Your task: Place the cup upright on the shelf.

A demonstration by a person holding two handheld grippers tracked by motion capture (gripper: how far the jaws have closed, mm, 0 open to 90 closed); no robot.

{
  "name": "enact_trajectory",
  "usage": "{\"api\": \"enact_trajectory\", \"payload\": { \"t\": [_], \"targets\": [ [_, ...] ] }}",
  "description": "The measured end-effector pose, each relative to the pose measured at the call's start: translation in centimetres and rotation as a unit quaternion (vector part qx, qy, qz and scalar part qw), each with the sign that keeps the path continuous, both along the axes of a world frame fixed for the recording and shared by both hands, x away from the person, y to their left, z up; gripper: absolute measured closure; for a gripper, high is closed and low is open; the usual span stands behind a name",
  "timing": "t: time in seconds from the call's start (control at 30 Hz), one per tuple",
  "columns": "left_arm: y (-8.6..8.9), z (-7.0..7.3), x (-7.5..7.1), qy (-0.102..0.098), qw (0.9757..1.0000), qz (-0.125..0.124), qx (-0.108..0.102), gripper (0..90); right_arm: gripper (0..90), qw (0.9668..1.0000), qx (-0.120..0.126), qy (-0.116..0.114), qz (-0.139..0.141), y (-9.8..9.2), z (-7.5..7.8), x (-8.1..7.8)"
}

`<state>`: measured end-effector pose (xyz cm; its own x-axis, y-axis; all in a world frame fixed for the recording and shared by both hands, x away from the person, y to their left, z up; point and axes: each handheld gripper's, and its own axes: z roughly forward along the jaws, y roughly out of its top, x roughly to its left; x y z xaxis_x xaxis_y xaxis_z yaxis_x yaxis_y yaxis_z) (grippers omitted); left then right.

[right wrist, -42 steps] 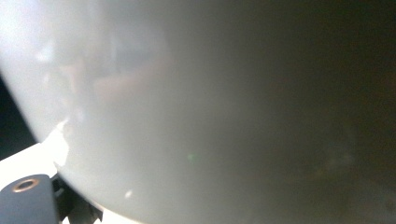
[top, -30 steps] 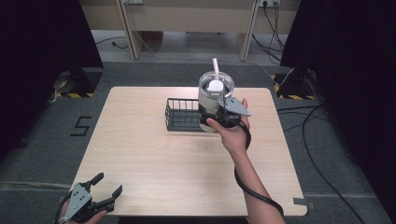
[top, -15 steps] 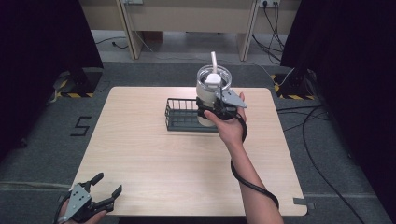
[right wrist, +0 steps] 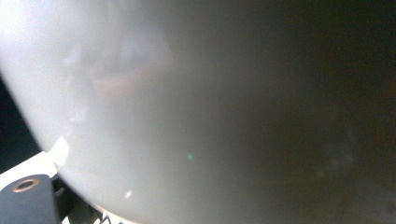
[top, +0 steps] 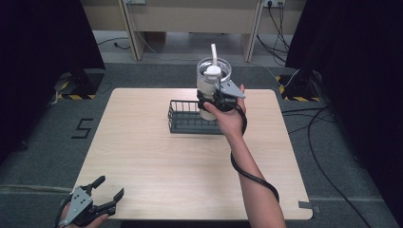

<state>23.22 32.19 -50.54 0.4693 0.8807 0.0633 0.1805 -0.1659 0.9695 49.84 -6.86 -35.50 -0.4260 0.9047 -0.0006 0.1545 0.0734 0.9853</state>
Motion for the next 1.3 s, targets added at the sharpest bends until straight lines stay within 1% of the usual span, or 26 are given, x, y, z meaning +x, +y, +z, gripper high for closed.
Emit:
{"api": "enact_trajectory", "payload": {
  "t": [0.27,0.47,1.07,1.3],
  "targets": [
    [0.0,-0.1,0.1,0.0,1.0,0.001,-0.003,18.3,10.2,0.9999,0.006,0.004,-0.008,0.6,-0.2,1.6],
    [0.0,-0.1,0.1,0.002,1.0,0.001,-0.002,18.3,10.2,0.9999,0.01,0.005,-0.009,1.0,-0.5,2.3],
    [0.0,-0.1,0.1,0.002,1.0,0.0,-0.003,18.4,10.2,0.9997,0.013,0.014,-0.017,2.0,-1.8,3.3],
    [0.0,-0.1,0.1,0.003,1.0,0.0,-0.003,18.4,10.2,0.9997,0.007,0.015,-0.02,2.2,-2.3,3.6]
  ]
}}
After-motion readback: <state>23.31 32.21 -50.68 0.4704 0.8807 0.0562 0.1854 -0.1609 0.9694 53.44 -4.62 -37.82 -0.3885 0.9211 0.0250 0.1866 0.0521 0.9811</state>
